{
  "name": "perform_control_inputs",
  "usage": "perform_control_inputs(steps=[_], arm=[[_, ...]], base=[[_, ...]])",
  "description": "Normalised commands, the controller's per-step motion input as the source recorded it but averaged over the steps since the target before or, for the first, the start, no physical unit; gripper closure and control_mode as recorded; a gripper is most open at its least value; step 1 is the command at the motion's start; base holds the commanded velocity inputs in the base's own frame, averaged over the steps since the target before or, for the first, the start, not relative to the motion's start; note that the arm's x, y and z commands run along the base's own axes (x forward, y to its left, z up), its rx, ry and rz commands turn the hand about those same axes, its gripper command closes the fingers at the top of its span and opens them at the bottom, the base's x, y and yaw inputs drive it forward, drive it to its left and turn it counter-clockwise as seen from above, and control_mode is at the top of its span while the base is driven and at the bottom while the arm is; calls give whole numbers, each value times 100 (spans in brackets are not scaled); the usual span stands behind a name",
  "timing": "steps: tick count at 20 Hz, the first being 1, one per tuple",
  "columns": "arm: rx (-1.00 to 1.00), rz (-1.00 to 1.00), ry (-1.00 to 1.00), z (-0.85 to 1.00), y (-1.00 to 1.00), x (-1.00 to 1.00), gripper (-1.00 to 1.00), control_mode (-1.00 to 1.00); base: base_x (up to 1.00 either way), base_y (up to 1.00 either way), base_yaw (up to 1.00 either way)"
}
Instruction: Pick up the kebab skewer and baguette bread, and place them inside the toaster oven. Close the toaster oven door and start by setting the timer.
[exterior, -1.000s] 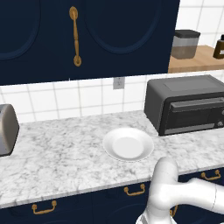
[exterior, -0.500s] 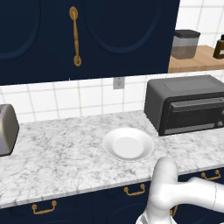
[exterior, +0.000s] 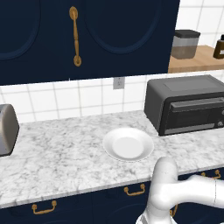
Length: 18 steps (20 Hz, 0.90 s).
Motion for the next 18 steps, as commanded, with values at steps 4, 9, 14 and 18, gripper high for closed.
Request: perform_control_inputs(steps=[4,9,14,18], arm=[[0,0,6,0,2,0,-100,-100],[0,0,4,0,0,-12,-100,-100],[0,0,1,6,8,-7,-100,-100],[0,-1,0,13,26,-14,-100,-100]], base=[[0,0,0],[0,0,0],[0,0,0],[0,0,0]])
